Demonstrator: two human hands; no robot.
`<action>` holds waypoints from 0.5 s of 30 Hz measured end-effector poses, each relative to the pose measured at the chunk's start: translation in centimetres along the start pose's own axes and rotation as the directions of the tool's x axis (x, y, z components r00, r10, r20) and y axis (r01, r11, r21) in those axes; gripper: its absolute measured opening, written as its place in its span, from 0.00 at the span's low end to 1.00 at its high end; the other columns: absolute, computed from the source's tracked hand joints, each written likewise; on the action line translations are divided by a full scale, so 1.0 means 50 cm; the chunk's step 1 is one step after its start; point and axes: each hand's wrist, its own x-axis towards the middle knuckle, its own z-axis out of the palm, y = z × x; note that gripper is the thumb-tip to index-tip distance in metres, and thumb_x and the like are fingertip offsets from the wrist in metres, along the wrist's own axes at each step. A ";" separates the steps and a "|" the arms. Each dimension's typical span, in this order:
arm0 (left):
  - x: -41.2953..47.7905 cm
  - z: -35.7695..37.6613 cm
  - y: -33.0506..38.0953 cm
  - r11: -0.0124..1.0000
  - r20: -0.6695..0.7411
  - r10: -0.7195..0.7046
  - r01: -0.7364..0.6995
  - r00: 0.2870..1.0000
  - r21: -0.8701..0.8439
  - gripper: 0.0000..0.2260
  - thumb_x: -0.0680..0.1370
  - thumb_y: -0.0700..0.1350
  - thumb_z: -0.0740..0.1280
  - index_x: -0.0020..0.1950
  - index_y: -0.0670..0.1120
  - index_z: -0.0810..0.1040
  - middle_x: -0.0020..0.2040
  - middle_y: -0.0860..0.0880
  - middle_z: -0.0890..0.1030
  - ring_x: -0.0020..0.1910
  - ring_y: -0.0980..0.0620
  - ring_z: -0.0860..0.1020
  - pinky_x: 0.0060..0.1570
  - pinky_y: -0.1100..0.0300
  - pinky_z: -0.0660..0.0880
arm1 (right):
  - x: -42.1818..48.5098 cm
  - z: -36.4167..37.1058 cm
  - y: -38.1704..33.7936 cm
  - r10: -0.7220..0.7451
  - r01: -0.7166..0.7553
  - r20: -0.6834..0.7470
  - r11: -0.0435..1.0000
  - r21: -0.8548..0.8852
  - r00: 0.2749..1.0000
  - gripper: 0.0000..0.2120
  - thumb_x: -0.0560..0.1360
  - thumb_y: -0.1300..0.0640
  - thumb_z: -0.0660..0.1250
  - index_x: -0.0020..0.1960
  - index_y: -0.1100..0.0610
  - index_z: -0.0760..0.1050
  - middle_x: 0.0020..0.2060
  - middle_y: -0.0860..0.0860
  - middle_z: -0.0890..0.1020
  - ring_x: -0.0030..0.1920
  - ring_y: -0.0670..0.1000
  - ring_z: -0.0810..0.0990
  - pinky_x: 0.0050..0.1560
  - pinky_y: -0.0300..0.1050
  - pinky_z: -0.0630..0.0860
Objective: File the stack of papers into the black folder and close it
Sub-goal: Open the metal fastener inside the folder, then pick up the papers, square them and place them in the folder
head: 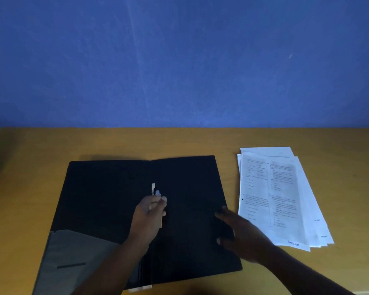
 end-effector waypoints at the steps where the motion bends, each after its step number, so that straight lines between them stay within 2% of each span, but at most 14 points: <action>1: -0.011 0.019 -0.004 0.999 0.016 0.020 -0.020 1.000 0.036 0.07 0.82 0.48 0.66 0.56 0.48 0.79 0.53 0.49 0.83 0.49 0.53 0.82 0.46 0.57 0.78 | -0.003 -0.014 0.016 0.028 -0.026 -0.073 0.999 0.020 0.997 0.34 0.74 0.45 0.70 0.76 0.43 0.61 0.79 0.42 0.58 0.76 0.50 0.62 0.72 0.50 0.65; 5: -0.041 0.124 -0.008 0.988 0.094 0.068 -0.080 0.993 0.131 0.13 0.81 0.51 0.66 0.62 0.47 0.78 0.54 0.53 0.82 0.53 0.55 0.81 0.50 0.59 0.77 | -0.011 -0.082 0.119 0.184 -0.148 -0.291 0.979 0.139 0.939 0.30 0.72 0.49 0.74 0.72 0.50 0.70 0.71 0.48 0.74 0.71 0.51 0.72 0.70 0.47 0.66; 9: -0.064 0.254 -0.003 0.973 0.154 0.080 -0.111 0.985 0.203 0.15 0.80 0.52 0.67 0.65 0.47 0.76 0.55 0.55 0.79 0.50 0.63 0.77 0.46 0.70 0.72 | -0.012 -0.153 0.254 0.373 -0.301 -0.355 0.923 0.241 0.857 0.28 0.71 0.51 0.75 0.69 0.56 0.74 0.66 0.56 0.79 0.67 0.56 0.77 0.65 0.47 0.71; 11: -0.068 0.315 -0.001 0.966 0.160 0.058 -0.096 0.985 0.240 0.18 0.80 0.53 0.67 0.67 0.47 0.75 0.58 0.54 0.79 0.51 0.63 0.76 0.48 0.67 0.73 | -0.016 -0.183 0.311 0.441 -0.353 -0.353 0.890 0.289 0.825 0.29 0.71 0.50 0.75 0.69 0.56 0.73 0.65 0.57 0.80 0.65 0.56 0.78 0.62 0.49 0.74; 13: -0.064 0.373 0.002 0.954 0.171 0.025 -0.074 0.985 0.291 0.20 0.80 0.54 0.67 0.68 0.47 0.73 0.62 0.52 0.78 0.55 0.58 0.76 0.55 0.60 0.75 | -0.019 -0.205 0.363 0.497 -0.385 -0.349 0.857 0.343 0.795 0.29 0.71 0.50 0.74 0.69 0.57 0.73 0.64 0.58 0.80 0.64 0.58 0.78 0.61 0.51 0.75; 15: -0.057 0.425 0.005 0.937 0.168 -0.002 -0.057 0.986 0.346 0.17 0.79 0.56 0.66 0.64 0.49 0.73 0.61 0.54 0.77 0.54 0.58 0.75 0.51 0.59 0.76 | -0.021 -0.223 0.405 0.531 -0.416 -0.336 0.836 0.358 0.778 0.27 0.72 0.51 0.73 0.68 0.59 0.74 0.61 0.59 0.81 0.61 0.60 0.79 0.57 0.50 0.76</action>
